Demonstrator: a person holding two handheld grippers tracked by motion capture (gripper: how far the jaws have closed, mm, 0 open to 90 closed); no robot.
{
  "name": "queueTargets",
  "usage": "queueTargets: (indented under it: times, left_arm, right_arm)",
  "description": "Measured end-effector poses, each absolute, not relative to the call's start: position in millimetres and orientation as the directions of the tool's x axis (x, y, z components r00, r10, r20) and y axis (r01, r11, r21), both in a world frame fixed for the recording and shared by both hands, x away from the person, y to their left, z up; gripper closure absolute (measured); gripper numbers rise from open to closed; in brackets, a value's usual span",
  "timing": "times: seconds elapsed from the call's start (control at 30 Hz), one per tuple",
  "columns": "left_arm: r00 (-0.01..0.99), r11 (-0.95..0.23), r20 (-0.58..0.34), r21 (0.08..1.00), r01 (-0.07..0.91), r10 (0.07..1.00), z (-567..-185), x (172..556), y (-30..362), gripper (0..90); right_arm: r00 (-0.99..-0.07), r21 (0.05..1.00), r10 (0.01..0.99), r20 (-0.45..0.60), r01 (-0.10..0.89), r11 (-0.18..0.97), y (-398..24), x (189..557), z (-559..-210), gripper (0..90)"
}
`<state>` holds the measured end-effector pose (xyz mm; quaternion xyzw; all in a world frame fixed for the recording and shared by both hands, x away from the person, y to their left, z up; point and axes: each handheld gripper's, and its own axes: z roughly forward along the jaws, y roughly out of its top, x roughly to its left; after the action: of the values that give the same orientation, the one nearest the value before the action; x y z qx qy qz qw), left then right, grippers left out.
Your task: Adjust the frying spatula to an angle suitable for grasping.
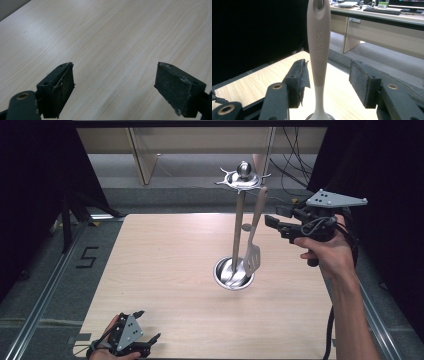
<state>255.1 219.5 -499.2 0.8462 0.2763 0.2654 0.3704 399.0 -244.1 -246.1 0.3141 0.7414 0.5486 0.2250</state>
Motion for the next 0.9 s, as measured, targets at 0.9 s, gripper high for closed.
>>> queueTargets:
  times: [0.9]
  left_arm:
    - [0.699,-0.585,0.264,0.766,0.267,0.665,-499.3,256.6,220.5,15.0]
  right_arm:
    - [-0.651,0.960,0.759,-0.020,0.199,0.196,-254.7,380.4,-290.0,35.7]
